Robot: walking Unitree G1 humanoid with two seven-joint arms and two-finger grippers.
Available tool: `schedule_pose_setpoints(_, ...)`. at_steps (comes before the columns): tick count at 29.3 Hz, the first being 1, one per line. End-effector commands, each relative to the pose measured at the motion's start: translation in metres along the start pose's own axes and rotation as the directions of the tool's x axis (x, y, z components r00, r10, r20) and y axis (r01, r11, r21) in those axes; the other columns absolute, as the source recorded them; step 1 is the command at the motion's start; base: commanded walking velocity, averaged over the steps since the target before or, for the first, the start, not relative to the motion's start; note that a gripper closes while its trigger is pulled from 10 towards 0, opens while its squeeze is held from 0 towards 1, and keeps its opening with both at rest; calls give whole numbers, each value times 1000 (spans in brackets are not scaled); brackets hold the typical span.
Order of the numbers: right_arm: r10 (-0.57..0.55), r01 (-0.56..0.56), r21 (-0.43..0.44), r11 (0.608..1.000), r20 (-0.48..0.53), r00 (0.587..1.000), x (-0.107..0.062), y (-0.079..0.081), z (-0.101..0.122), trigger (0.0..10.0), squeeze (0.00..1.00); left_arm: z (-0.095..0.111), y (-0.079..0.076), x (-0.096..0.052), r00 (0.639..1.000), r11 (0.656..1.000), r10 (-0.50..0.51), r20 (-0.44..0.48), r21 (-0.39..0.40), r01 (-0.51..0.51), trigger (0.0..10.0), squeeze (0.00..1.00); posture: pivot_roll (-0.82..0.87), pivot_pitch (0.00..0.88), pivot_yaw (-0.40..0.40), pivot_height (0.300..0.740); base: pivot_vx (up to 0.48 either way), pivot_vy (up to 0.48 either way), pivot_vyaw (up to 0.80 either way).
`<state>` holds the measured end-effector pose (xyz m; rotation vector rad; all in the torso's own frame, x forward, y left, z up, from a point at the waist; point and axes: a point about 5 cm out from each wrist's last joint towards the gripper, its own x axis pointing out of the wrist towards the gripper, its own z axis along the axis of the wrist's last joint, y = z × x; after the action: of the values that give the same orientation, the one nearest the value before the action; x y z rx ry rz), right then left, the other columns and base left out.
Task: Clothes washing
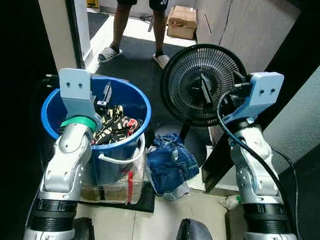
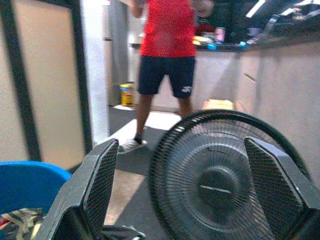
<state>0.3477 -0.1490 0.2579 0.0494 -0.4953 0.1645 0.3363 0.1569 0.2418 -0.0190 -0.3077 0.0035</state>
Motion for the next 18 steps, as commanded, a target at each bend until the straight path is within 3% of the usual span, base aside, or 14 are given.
schedule_pose_setpoints(1,-48,48,-11,999,-25,999,-1,-8,-4,10000,0,-2,-6,1,1000,1000,-25,-5,2,25,10000,0,24,72,-29,536,0,0,0)
schedule_pose_setpoints(18,-43,42,-24,999,-33,999,-3,-7,-2,10000,0,-4,-9,3,999,999,-45,-15,-2,45,10000,0,19,54,-21,596,0,0,0)
